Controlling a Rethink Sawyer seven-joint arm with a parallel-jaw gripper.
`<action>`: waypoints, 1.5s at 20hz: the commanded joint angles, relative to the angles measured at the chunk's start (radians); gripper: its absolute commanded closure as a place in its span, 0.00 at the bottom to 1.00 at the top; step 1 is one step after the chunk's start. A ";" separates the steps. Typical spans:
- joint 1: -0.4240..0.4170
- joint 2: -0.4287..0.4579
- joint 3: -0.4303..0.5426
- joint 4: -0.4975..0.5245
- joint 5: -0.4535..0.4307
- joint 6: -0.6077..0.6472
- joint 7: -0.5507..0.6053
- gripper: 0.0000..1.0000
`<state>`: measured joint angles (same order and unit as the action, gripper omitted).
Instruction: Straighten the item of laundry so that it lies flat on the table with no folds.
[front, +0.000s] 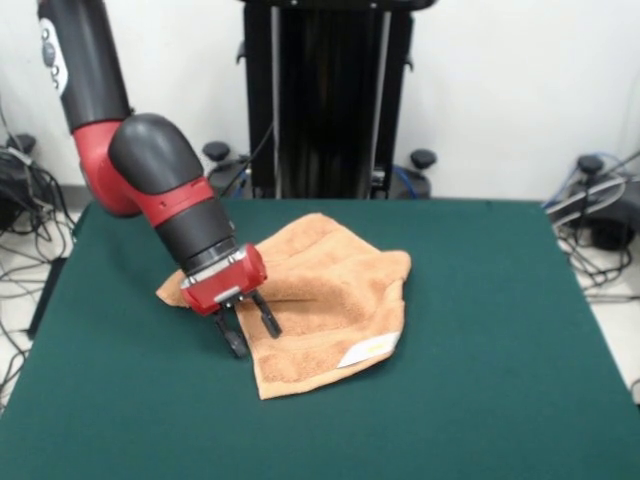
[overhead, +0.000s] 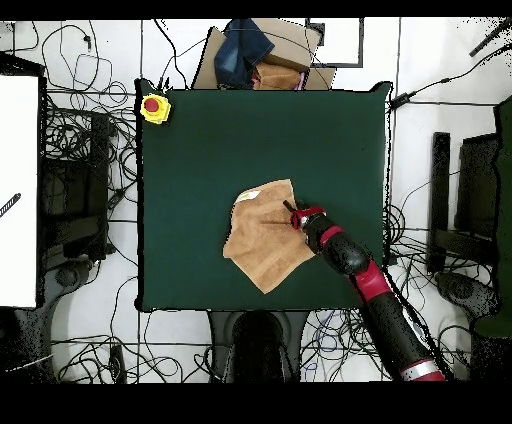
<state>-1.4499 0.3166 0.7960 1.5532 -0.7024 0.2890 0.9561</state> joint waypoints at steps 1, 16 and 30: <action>0.018 0.113 0.049 -0.125 0.004 0.061 -0.117 0.00; 0.027 0.170 0.093 -0.117 0.053 0.158 -0.163 0.00; 0.015 0.205 0.103 -0.115 0.044 0.206 -0.213 0.00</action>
<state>-1.4537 0.4656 0.8659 1.5383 -0.6822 0.3778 0.9561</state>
